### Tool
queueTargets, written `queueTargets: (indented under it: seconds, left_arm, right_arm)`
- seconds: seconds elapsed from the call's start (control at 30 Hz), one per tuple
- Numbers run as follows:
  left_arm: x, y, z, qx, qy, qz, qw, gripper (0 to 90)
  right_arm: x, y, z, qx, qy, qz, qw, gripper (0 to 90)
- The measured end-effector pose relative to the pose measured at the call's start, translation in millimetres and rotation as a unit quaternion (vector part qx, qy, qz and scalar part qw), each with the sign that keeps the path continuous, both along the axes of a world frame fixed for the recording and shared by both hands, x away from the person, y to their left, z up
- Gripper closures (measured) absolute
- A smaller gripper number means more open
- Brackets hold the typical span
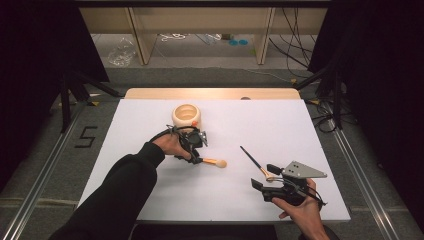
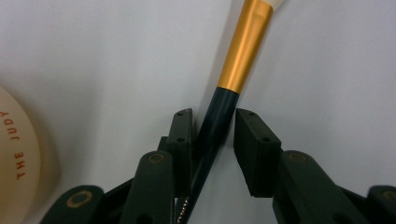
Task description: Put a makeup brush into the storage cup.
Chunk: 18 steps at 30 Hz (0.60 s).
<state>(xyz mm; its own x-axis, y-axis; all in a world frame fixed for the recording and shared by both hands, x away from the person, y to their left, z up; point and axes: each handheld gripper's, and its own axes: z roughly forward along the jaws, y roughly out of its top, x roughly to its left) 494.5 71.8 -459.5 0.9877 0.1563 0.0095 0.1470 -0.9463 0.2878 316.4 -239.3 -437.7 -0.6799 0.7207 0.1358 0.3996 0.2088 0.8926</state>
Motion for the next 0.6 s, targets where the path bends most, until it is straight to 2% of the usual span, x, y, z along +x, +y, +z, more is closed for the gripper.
queueTargets:
  seconds: [0.2, 0.37, 0.43, 0.53, 0.57, 0.6]
  left_arm:
    - [1.0, -7.7, 2.0, 0.032, 0.006, -0.008, 0.9994, 71.3]
    - [-0.4, -9.6, 2.2, 0.039, 0.012, -0.007, 0.9992, 74.4]
    - [0.3, -10.4, 2.5, 0.044, 0.013, -0.011, 0.9989, 76.1]
    - [0.3, -12.6, 2.8, 0.053, 0.018, -0.009, 0.9984, 77.2]
    - [0.7, -13.3, 3.0, 0.057, 0.019, -0.009, 0.9982, 77.4]
    - [1.2, -14.0, 3.1, 0.058, 0.021, -0.007, 0.9981, 77.5]
  right_arm:
    - [-0.2, 0.3, -0.1, 0.002, 0.003, 0.002, 1.0, 23.2]
    - [-0.2, 0.5, -0.2, 0.002, 0.003, 0.003, 1.0, 23.3]
    - [0.7, -0.2, -0.2, -0.003, -0.007, 0.002, 1.0, 23.3]
    - [0.7, -0.1, -0.3, -0.003, -0.008, 0.001, 1.0, 23.4]
    - [0.6, -0.2, -0.3, -0.002, -0.008, 0.002, 1.0, 23.4]
    - [-0.2, 0.3, -0.1, 0.002, 0.004, 0.004, 1.0, 23.4]
